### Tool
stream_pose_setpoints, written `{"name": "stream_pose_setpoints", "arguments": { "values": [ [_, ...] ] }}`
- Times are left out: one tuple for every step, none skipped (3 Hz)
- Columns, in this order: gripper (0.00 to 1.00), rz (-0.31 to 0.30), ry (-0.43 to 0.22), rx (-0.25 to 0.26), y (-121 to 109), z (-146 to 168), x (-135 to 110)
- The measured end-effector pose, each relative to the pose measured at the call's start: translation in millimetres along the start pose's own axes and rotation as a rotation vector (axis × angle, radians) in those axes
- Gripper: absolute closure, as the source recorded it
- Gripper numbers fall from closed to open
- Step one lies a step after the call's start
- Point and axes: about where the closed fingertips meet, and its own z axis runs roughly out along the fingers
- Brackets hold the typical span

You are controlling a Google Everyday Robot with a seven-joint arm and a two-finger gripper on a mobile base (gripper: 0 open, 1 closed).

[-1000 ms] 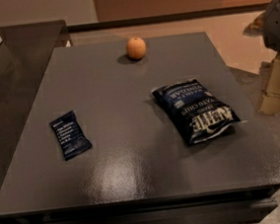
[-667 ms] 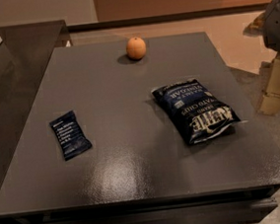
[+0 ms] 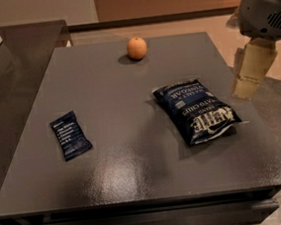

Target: Pick rxbar blueberry

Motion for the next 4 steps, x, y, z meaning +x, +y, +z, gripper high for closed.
{"name": "stream_pose_setpoints", "arguments": {
  "values": [
    [0.0,0.014,-0.011,-0.025,-17.4,13.3,-32.1],
    [0.0,0.029,0.001,-0.047,-26.6,35.9,-70.0],
    [0.0,0.064,0.012,-0.075,-22.6,62.8,-109.6],
    [0.0,0.11,0.032,-0.092,-11.0,85.1,-147.6]
  ]
}}
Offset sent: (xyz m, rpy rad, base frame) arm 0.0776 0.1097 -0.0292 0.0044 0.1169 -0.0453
